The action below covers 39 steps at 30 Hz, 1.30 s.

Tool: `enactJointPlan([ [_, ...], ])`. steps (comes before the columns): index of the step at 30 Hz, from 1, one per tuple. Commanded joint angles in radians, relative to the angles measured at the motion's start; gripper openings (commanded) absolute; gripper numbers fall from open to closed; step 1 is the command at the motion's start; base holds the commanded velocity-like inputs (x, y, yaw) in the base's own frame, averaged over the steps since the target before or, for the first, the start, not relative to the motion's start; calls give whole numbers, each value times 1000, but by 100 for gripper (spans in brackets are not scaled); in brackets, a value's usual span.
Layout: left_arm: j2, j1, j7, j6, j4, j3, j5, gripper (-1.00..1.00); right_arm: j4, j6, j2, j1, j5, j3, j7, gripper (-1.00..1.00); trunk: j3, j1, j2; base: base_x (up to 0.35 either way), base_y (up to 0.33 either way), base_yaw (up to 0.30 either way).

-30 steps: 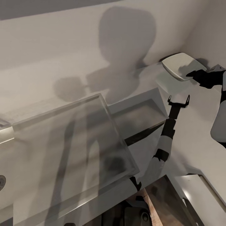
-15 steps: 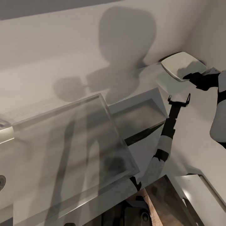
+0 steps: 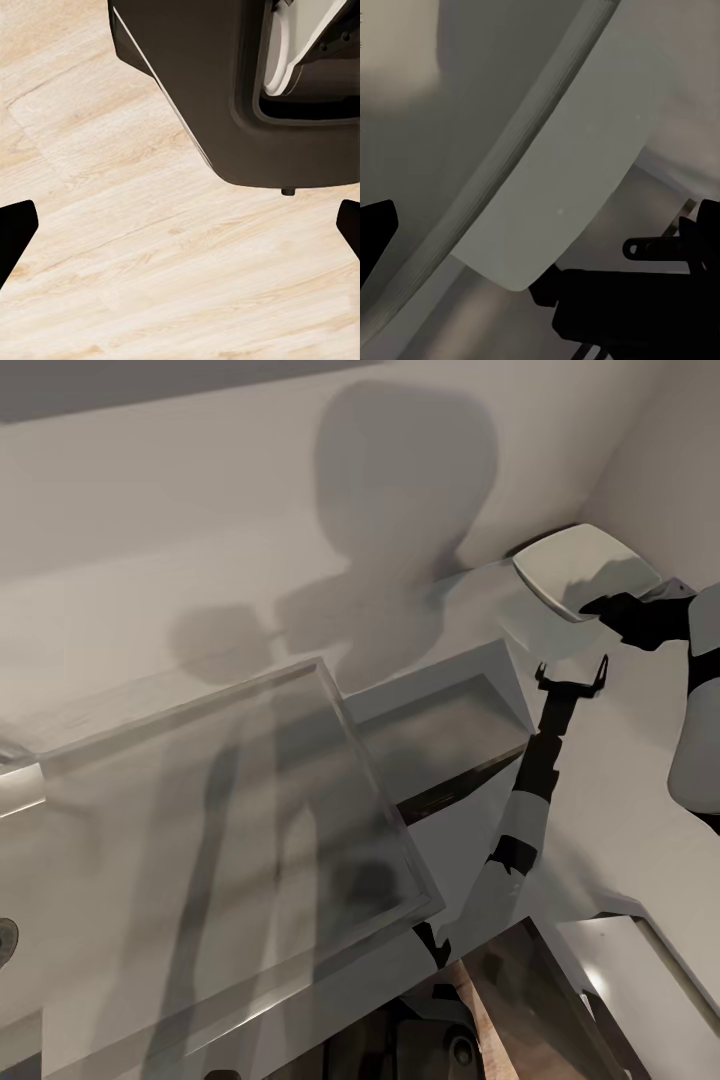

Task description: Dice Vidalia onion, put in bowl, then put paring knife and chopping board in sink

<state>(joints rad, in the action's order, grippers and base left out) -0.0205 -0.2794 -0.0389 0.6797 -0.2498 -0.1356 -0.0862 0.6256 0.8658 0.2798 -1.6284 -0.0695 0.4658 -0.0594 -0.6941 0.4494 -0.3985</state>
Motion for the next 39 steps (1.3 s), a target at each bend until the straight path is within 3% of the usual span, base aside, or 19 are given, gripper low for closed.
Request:
enactJointPlan([
  [1,1,-1,-4,1,-2,-9,-9,100,0,4,-1,-1,-3,2,-1,100,-1,1,-2,0,0,0],
  [39,1,-1,-4,1,-2,-9,-9,100,2,4,-1,-1,-3,2,-2,100,-1,1,-2,0,0,0],
])
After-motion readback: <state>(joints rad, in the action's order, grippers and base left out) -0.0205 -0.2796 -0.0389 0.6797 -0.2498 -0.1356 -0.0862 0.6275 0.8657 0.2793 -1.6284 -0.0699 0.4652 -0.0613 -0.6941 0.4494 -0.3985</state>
